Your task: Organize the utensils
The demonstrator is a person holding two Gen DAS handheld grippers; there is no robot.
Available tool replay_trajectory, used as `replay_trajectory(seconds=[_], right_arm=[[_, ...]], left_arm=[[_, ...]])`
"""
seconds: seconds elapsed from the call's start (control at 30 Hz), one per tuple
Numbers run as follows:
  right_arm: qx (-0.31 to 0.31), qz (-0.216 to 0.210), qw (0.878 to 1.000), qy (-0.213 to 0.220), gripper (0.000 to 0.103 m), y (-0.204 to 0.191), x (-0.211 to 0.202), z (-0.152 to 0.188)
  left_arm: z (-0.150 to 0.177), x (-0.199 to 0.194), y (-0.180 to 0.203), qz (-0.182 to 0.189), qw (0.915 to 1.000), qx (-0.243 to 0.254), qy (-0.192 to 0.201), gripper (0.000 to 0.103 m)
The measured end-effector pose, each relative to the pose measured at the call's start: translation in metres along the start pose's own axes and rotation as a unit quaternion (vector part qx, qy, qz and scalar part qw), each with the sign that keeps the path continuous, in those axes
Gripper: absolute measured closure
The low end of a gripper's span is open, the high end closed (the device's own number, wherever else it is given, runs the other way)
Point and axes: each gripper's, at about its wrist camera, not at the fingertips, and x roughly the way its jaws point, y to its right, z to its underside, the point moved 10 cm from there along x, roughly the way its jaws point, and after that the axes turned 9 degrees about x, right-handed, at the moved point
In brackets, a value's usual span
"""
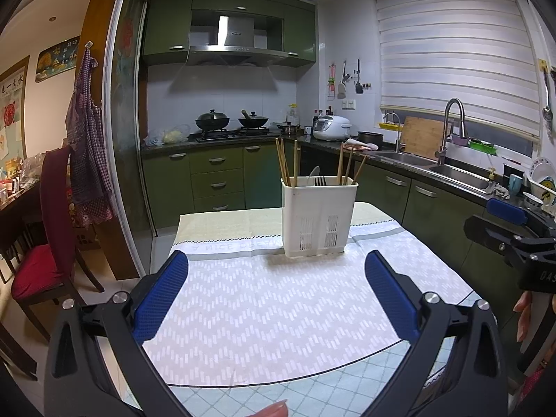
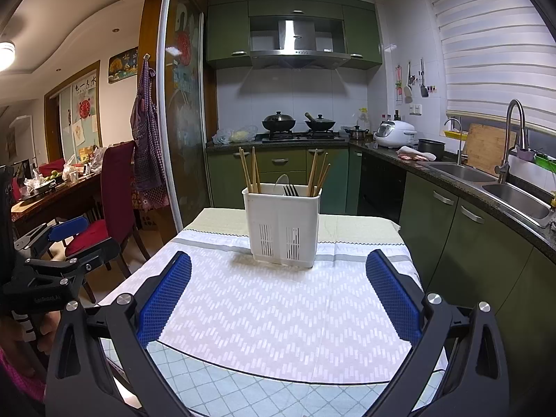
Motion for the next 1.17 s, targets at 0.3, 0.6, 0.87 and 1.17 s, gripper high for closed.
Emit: replay_trajectory(seconds=[0.3, 0.6, 0.87, 1.17], right_arm=[[-0.001, 0.0, 1.0, -0.003, 0.004, -0.003, 0.004, 0.004], [-0.001, 0.002, 1.0, -0.004, 0.004, -0.004, 0.008, 0.007], [0.0, 0.002, 1.0, -0.005, 0.004, -0.004, 0.009, 0.01], [0.0, 0.002, 1.0, -0.007, 0.004, -0.004, 0.012, 0.013]], left_arm=[[0.001, 0.006, -0.001, 0.014, 0.9997, -0.012, -0.015, 0.006], [0.004, 0.011, -0.004, 0.016, 0.9996, -0.016, -0.016, 0.006], [0.006, 0.012, -0.009, -0.016, 0.9998, -0.002, -0.012, 0.006], [0.014, 0.019, -0.018, -0.02, 0.999, -0.01, -0.037, 0.006]])
